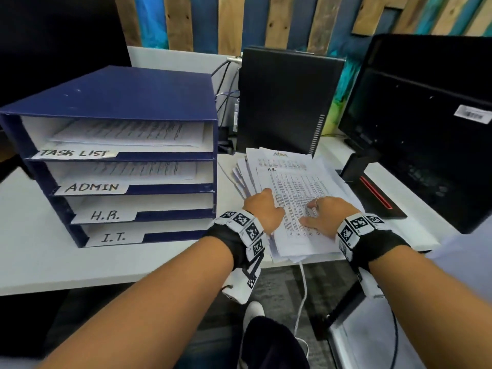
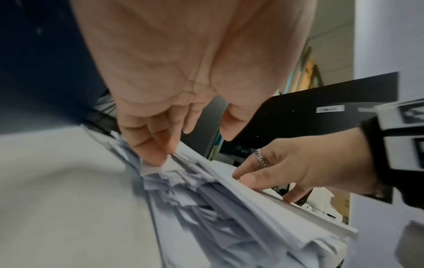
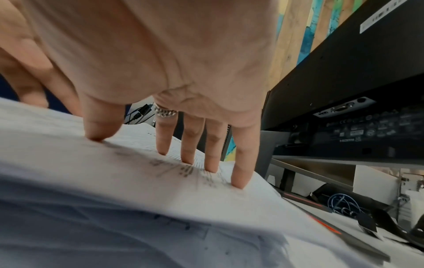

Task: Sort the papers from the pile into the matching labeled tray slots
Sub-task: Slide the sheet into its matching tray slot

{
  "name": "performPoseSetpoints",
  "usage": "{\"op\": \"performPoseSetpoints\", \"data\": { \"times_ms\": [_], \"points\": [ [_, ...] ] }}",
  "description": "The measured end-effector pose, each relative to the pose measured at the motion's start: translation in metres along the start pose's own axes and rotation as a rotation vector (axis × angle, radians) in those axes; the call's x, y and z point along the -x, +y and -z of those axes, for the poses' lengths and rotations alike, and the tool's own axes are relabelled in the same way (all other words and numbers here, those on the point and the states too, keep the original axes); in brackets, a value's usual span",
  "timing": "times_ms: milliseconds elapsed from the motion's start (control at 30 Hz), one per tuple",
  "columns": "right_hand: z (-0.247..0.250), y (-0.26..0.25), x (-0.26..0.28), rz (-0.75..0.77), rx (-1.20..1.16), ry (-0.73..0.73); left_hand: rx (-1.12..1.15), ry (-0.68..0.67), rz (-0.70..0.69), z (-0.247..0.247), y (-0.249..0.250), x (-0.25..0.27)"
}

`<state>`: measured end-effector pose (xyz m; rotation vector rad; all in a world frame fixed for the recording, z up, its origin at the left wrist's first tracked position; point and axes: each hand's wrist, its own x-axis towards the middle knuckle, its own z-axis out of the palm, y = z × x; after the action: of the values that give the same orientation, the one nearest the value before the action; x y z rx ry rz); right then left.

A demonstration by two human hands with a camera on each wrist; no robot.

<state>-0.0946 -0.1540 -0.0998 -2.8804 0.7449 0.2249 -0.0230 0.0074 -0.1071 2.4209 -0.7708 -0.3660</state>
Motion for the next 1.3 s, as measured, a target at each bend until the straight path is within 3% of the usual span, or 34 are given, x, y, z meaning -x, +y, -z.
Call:
{"op": "performPoseSetpoints", "data": {
  "times_ms": [167, 367, 500, 700, 800, 933, 1033, 1167, 1300],
  "points": [
    [0.003, 0.004, -0.006, 0.040, 0.041, -0.021, 0.007, 0.026, 0.158, -0.003, 0.007, -0.032],
    [0.005, 0.006, -0.012, 0.078, 0.082, -0.029, 0.300, 0.057, 0.239, 0.002, 0.005, -0.056],
    [0.002, 0.008, -0.013, 0.074, 0.094, -0.024, 0.296, 0.070, 0.168, -0.009, 0.002, -0.059],
    [-0.008, 0.013, -0.004, 0.040, 0.053, -0.012, 0.210, 0.201, 0.124, -0.015, 0.018, -0.043],
    [-0.004, 0.015, 0.003, -0.051, -0.023, 0.114, 0.343, 0.270, 0.068, -0.014, 0.022, -0.030],
    [0.012, 0.021, 0.011, -0.166, -0.339, 0.347, 0.561, 0.342, -0.019, 0.000, 0.017, -0.006],
    [0.023, 0.023, 0.020, -0.066, -0.691, 0.474, 0.643, 0.331, -0.098, 0.012, 0.008, 0.017],
    [0.028, 0.010, 0.049, -0.025, -1.063, 0.537, 0.792, 0.345, -0.082, 0.023, -0.013, 0.051],
    [0.018, -0.009, 0.082, 0.050, -1.155, 0.580, 0.864, 0.441, -0.042, 0.029, -0.035, 0.096]
  ]
}}
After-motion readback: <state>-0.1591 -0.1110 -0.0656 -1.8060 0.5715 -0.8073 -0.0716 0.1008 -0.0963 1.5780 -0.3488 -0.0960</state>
